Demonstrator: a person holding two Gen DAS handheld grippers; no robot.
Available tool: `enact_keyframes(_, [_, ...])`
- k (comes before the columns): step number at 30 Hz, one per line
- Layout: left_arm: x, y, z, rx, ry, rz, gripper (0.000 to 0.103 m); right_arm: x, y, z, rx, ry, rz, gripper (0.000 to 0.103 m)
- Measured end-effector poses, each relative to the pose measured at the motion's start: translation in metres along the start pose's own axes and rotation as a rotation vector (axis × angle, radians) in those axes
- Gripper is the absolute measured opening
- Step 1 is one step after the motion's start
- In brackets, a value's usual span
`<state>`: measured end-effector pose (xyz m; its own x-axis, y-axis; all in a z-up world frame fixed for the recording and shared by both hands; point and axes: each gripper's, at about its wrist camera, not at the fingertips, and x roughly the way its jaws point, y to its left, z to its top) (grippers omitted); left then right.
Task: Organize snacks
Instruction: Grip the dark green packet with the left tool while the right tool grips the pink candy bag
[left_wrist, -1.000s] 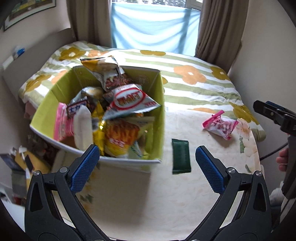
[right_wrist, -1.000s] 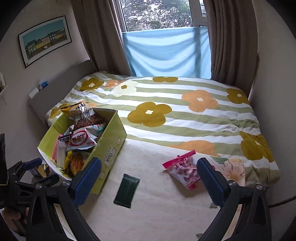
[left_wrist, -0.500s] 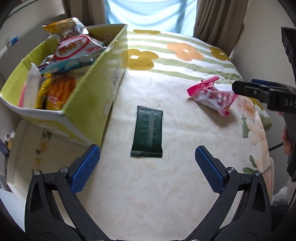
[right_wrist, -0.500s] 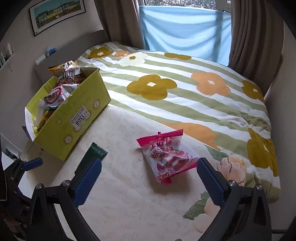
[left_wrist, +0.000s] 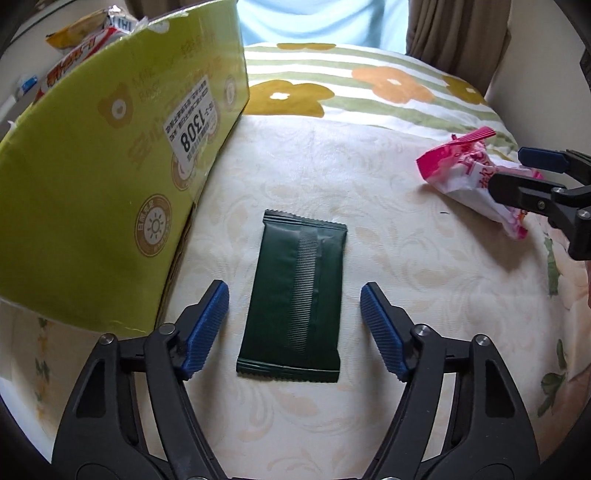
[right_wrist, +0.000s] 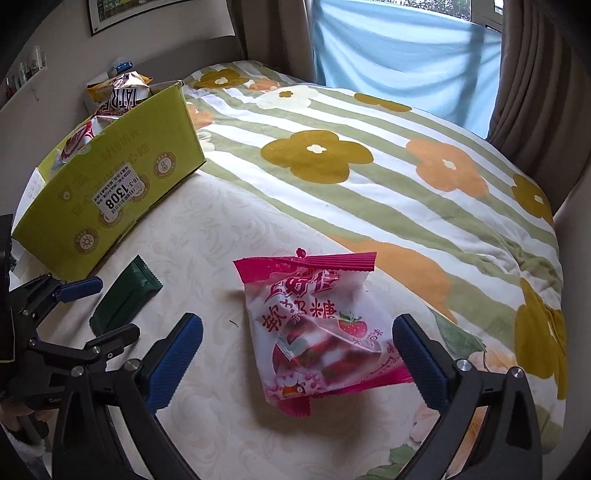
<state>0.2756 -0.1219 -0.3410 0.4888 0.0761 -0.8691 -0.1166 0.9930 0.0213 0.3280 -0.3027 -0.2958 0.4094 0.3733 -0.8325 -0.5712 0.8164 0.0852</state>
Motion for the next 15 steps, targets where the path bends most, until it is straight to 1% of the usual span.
enact_keyframes(4, [0.003,0.004,0.002,-0.023,0.006,-0.020,0.071,0.005,-0.002,0.002,-0.030,-0.007,0.011,0.102])
enact_keyframes(5, [0.003,0.004,0.002,-0.020,0.006,-0.025,0.066,0.005,-0.003,0.003,-0.040,-0.007,0.012,0.102])
enact_keyframes(6, [0.002,0.003,0.001,-0.012,0.003,-0.030,0.057,0.006,-0.003,0.003,-0.048,-0.004,0.014,0.102])
enact_keyframes(7, [0.001,0.002,0.003,0.000,0.001,-0.038,0.052,0.008,-0.002,0.004,-0.062,0.002,0.012,0.102])
enact_keyframes(8, [0.001,0.000,0.004,0.005,0.004,-0.042,0.044,0.009,-0.002,0.004,-0.076,0.007,0.011,0.102])
enact_keyframes(11, [0.002,0.000,0.008,0.002,0.021,-0.047,0.042,0.014,0.002,0.005,-0.129,0.025,-0.002,0.102])
enact_keyframes(15, [0.002,0.001,0.011,-0.009,0.033,-0.055,0.041,0.023,0.003,0.005,-0.185,0.070,-0.003,0.102])
